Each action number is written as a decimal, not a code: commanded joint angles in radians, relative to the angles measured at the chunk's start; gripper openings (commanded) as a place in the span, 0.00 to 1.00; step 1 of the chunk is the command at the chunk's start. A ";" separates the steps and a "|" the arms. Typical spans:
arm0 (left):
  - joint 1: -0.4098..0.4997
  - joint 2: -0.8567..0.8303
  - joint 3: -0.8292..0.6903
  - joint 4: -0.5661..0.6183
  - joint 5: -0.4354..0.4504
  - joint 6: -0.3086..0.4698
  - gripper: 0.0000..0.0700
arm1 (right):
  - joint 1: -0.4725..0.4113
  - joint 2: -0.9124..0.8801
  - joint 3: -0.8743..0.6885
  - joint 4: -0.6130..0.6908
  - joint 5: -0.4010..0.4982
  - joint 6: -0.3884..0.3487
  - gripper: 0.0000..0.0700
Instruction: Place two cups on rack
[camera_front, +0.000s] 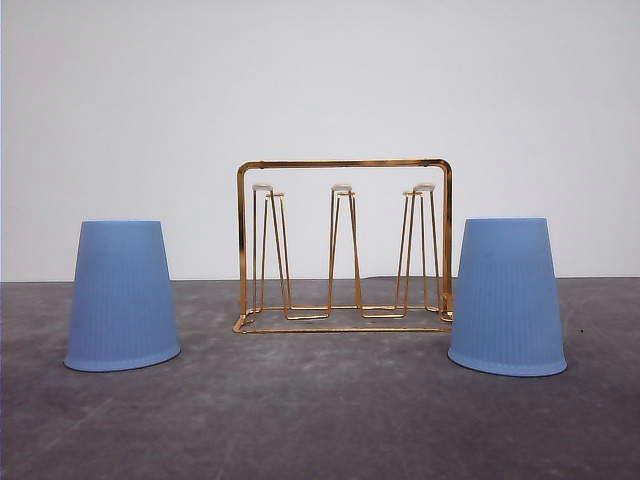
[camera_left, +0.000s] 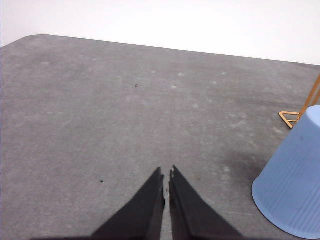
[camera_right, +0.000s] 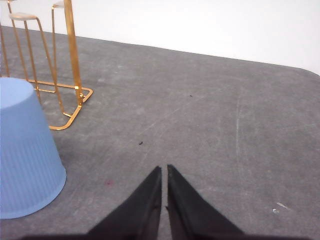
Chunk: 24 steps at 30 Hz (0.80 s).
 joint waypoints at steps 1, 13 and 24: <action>-0.001 -0.002 -0.014 -0.004 0.000 -0.001 0.00 | -0.001 -0.001 -0.004 0.013 0.000 -0.007 0.02; -0.001 -0.002 -0.014 -0.004 0.000 -0.001 0.00 | -0.001 -0.001 -0.004 0.013 0.000 -0.007 0.02; -0.001 -0.002 -0.014 -0.004 0.000 -0.002 0.00 | -0.001 -0.001 -0.004 0.050 0.000 -0.005 0.02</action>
